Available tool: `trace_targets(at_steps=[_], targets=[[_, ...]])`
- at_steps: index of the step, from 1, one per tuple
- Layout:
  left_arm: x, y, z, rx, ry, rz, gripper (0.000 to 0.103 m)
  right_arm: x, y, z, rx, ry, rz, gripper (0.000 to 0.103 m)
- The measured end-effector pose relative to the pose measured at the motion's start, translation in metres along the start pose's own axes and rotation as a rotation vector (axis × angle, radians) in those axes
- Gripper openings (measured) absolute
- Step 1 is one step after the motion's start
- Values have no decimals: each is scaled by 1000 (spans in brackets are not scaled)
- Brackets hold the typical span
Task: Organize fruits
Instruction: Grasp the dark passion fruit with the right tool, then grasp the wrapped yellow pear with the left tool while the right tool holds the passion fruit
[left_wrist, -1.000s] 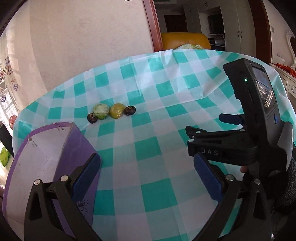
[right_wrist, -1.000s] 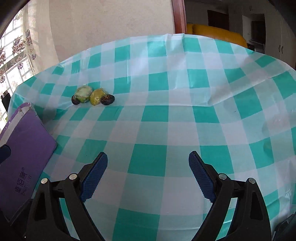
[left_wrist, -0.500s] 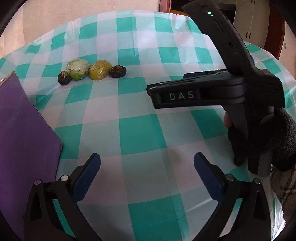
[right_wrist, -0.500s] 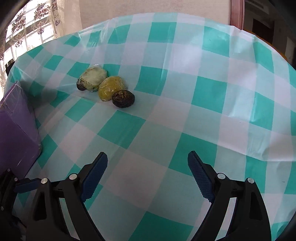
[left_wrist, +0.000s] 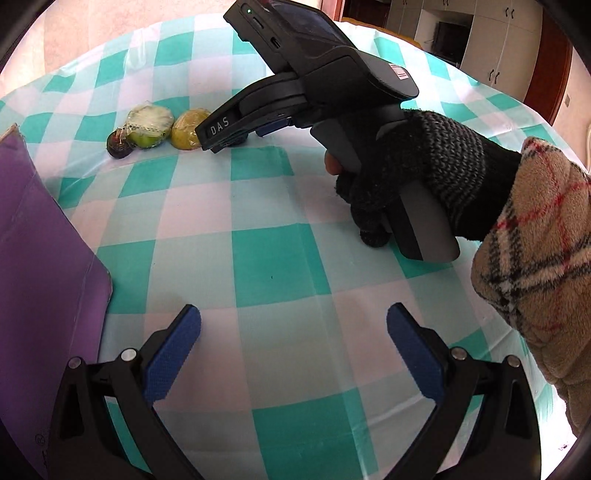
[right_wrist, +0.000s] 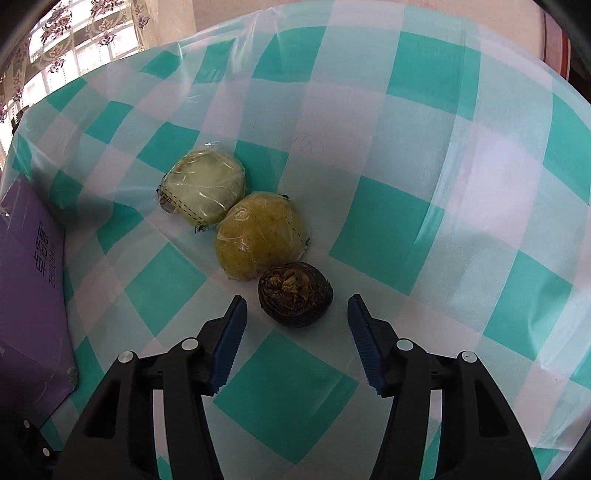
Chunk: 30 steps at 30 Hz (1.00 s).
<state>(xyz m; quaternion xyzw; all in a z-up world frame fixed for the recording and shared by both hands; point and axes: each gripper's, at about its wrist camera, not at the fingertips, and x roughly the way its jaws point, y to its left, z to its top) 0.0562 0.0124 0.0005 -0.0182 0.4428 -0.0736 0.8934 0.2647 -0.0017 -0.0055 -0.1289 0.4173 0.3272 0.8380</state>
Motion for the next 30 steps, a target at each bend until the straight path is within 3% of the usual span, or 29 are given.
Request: trace_targets(at_steps=[2, 3, 6, 9, 14, 18, 23, 30], targets=[[1, 1, 1, -4, 0, 3, 101, 0, 3, 1, -13, -2, -38, 42], [1, 1, 1, -5, 0, 5, 101, -1, 4, 0, -18, -7, -52, 40], [1, 1, 1, -2, 2, 10, 101, -10, 3, -9, 0, -19, -98, 39], [2, 0, 2, 1, 4, 14, 101, -32, -19, -26, 111, -62, -118, 38], [1, 1, 1, -9, 5, 18, 101, -76, -70, -75, 292, -101, -167, 38], [0, 4, 8, -64, -6, 41, 101, -108, -97, -114, 364, -129, -199, 38], [20, 11, 48, -179, -53, 149, 101, -135, -120, -153, 507, -176, -165, 38], [73, 53, 122, -427, -67, 310, 100, -128, -128, -158, 580, -172, -71, 38]])
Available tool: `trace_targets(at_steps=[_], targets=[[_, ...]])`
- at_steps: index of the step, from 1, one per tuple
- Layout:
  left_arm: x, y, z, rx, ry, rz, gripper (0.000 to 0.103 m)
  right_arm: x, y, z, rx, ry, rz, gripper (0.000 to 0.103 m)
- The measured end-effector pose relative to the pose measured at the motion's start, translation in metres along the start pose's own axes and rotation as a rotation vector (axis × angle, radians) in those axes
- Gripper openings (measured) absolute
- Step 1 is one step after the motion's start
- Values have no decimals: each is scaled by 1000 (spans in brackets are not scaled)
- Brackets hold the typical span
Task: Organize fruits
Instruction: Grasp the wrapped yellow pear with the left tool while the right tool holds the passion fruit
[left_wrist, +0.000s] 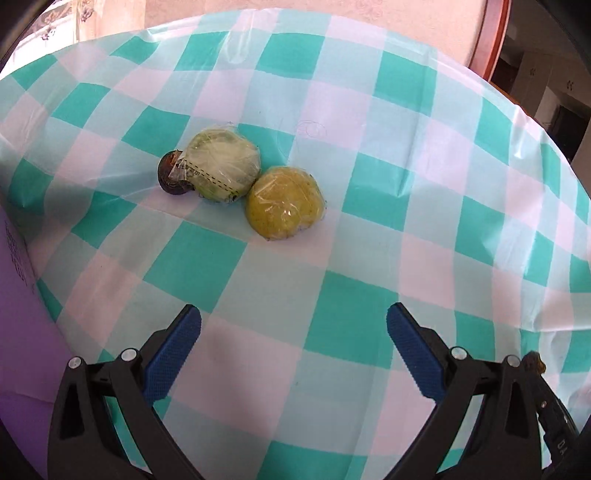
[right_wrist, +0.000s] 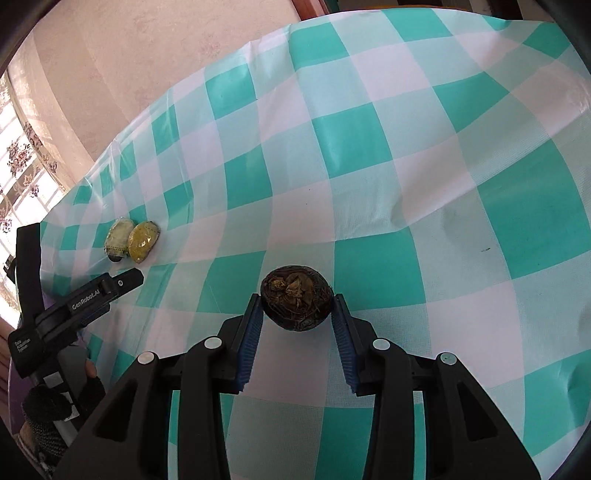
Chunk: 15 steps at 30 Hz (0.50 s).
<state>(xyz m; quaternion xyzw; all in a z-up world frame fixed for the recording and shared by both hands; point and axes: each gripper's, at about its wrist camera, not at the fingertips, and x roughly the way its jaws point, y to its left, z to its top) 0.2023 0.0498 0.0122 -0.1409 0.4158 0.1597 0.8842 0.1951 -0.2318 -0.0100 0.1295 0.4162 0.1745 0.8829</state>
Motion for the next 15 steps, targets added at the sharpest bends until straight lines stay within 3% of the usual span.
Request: trace_targets(at_steps=[5, 10, 13, 15], targets=[[32, -6, 39, -34, 4, 83, 91, -2, 1, -2, -20, 5, 32, 38], [56, -15, 66, -22, 27, 147, 88, -3, 1, -2, -24, 7, 42, 38], [64, -15, 75, -48, 39, 149, 87, -3, 1, -2, -25, 8, 45, 38], [63, -20, 76, -33, 29, 144, 78, -2, 1, -2, -23, 7, 47, 38]])
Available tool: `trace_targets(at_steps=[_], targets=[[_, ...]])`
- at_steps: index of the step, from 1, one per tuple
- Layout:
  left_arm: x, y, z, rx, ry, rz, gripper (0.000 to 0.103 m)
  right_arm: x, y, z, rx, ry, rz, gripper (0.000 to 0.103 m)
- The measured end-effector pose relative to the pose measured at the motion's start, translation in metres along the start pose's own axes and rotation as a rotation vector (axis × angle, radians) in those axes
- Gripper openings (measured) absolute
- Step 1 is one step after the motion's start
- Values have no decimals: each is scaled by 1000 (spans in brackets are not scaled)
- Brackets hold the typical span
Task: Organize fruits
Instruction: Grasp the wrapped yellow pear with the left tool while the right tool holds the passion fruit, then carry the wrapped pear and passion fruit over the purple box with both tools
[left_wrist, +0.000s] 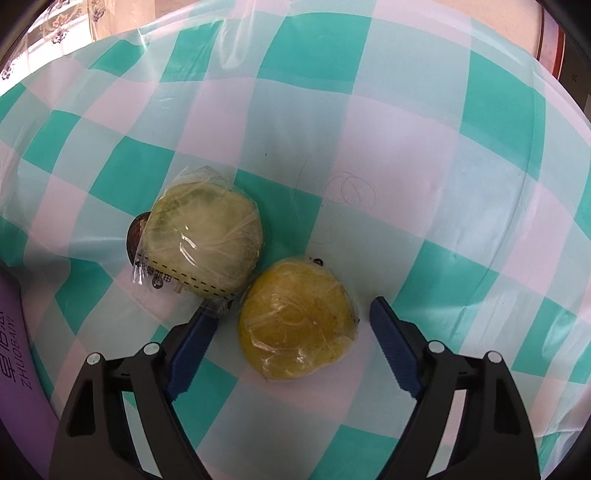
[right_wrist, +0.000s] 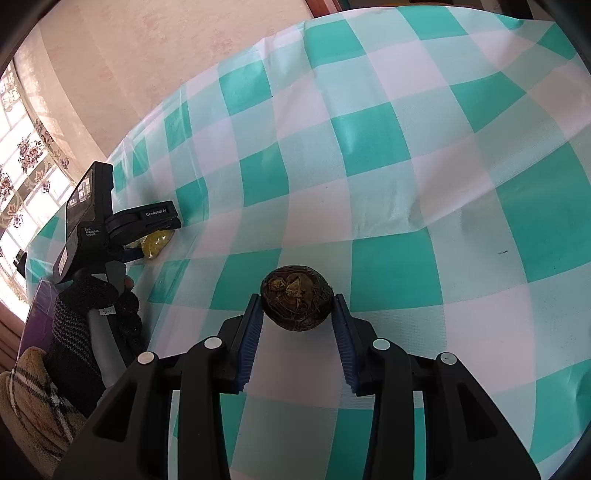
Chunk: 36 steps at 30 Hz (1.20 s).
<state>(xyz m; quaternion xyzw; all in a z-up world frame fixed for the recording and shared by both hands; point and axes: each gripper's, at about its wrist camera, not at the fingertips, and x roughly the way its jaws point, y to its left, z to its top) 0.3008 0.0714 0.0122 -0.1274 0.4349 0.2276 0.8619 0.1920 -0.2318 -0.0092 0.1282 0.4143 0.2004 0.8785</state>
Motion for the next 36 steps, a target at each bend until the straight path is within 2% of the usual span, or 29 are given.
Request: trace_targets(at_steps=[1, 2, 6, 16, 24, 31, 36], targets=[[-3, -4, -1, 21, -12, -5, 64, 0, 0, 0, 0, -1, 1, 39], [-5, -7, -2, 38, -19, -3, 60, 0, 0, 0, 0, -1, 1, 38], [-13, -6, -8, 40, -19, -54, 60, 0, 0, 1, 3, -3, 0, 39], [-64, -9, -58, 102, -47, -206, 59, 0, 0, 0, 10, 1, -5, 39], [-104, -8, -105, 154, -94, -263, 59, -3, -1, 0, 24, -17, -27, 39], [-118, 40, -153, 129, -53, -302, 59, -6, -4, -3, 48, -28, -59, 38], [-125, 60, -170, 134, -49, -310, 60, -15, 3, -13, 46, -39, -68, 39]])
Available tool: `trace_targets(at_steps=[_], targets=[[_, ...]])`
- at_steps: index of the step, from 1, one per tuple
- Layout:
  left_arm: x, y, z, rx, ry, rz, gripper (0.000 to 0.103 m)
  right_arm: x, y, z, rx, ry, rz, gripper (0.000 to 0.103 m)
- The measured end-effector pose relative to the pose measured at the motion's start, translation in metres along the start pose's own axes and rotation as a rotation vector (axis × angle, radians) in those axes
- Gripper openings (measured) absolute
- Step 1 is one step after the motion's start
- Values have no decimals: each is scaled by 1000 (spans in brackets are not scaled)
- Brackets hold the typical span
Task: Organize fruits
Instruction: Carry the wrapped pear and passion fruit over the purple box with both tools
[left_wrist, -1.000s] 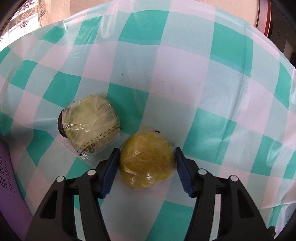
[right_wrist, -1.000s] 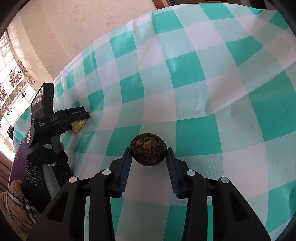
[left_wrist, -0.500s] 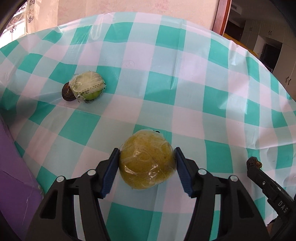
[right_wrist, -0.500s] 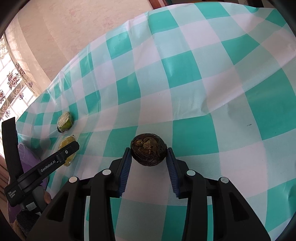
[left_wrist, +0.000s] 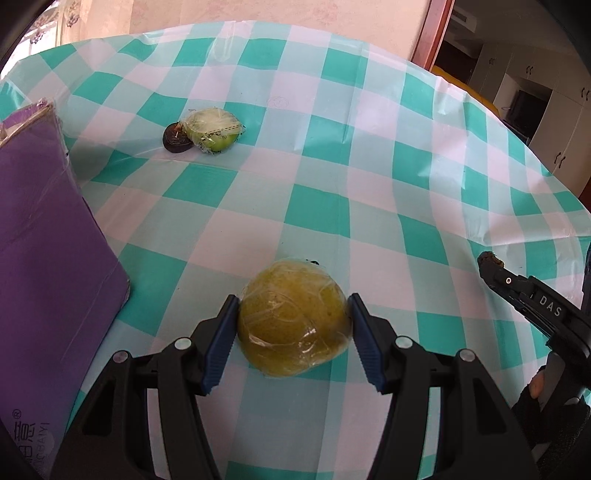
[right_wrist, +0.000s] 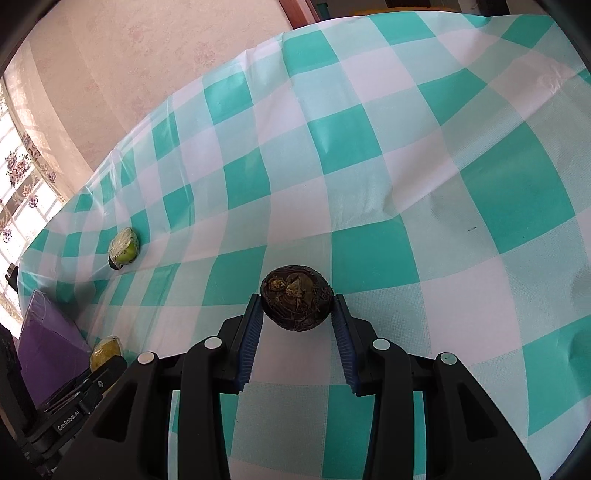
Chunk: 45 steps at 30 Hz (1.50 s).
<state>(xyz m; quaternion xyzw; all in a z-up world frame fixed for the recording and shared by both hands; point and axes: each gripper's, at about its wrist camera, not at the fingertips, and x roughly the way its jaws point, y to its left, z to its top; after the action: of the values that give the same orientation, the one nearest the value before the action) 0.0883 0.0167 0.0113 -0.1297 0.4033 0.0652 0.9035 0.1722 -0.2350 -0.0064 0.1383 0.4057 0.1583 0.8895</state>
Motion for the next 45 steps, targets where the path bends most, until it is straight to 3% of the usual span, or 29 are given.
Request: trace_targets(at_steps=[11, 28, 39, 45], targets=[[-27, 11, -31, 45, 17, -15, 60, -19, 35, -41, -61, 33, -2, 39], [-78, 33, -81, 79, -26, -5, 60, -66, 80, -114, -175, 42, -26, 39], [-103, 35, -100, 140, -76, 26, 60, -82, 96, -141, -241, 69, -24, 39], [-128, 30, -108, 221, -153, 60, 60, -95, 109, -148, -283, 48, -21, 39]])
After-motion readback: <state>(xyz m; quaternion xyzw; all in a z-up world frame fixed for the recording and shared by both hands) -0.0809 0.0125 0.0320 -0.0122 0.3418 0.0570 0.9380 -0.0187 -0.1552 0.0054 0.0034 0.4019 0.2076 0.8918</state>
